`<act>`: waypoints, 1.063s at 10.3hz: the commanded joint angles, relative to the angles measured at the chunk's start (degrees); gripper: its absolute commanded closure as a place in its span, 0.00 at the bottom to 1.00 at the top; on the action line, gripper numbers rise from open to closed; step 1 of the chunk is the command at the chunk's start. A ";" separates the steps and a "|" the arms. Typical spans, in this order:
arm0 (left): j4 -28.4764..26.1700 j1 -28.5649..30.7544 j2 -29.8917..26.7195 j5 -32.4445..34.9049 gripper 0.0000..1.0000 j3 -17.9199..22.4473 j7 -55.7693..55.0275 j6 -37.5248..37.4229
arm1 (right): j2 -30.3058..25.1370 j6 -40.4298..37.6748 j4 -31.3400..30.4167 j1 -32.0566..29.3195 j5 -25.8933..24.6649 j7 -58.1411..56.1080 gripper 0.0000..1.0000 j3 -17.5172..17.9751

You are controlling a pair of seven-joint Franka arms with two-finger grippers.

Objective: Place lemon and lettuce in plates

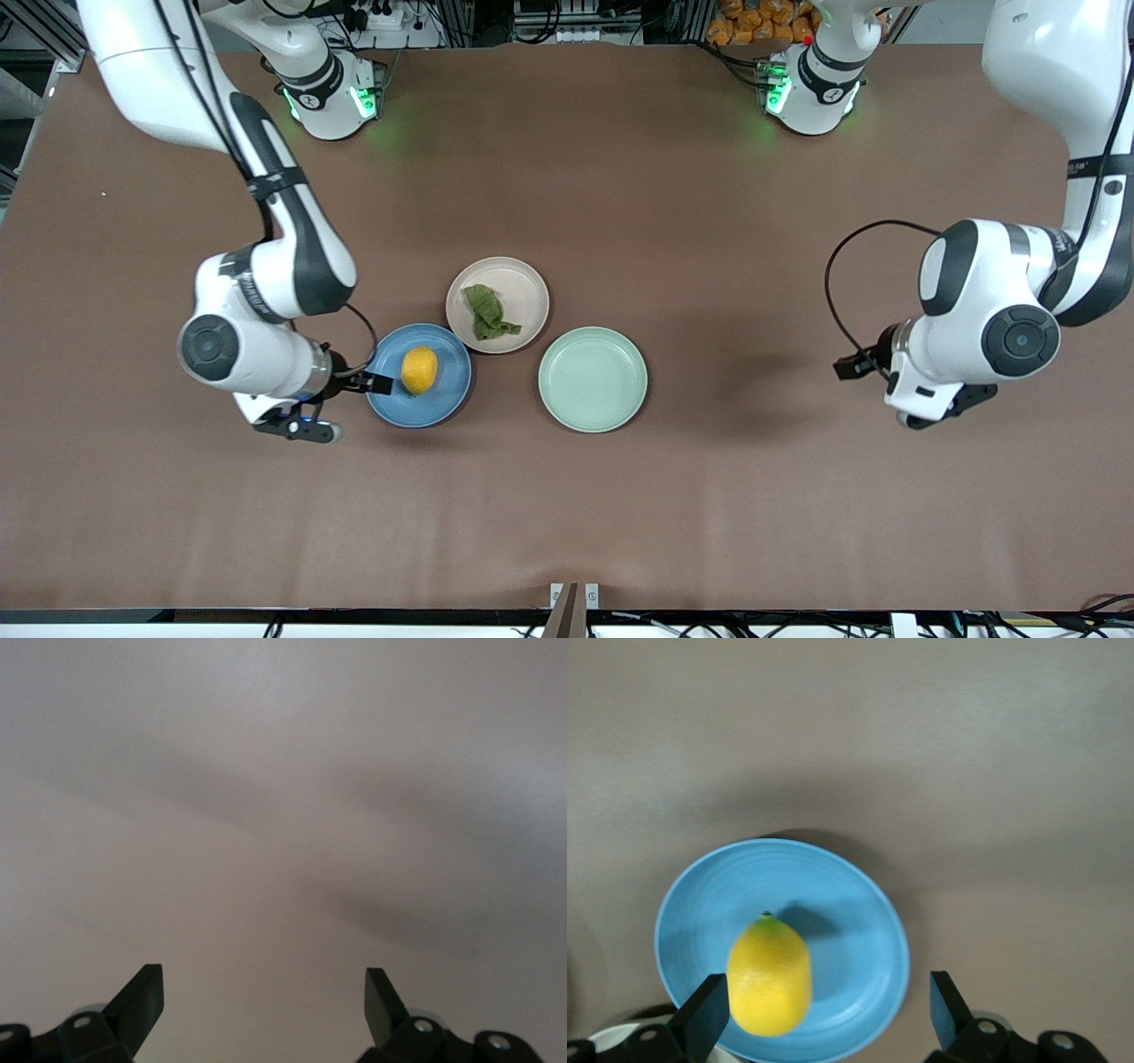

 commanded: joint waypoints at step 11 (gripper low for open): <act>-16.71 -9.21 -24.41 -10.15 0.00 8.63 7.56 3.19 | -7.61 -10.00 2.65 -9.53 -8.70 -12.98 0.00 0.20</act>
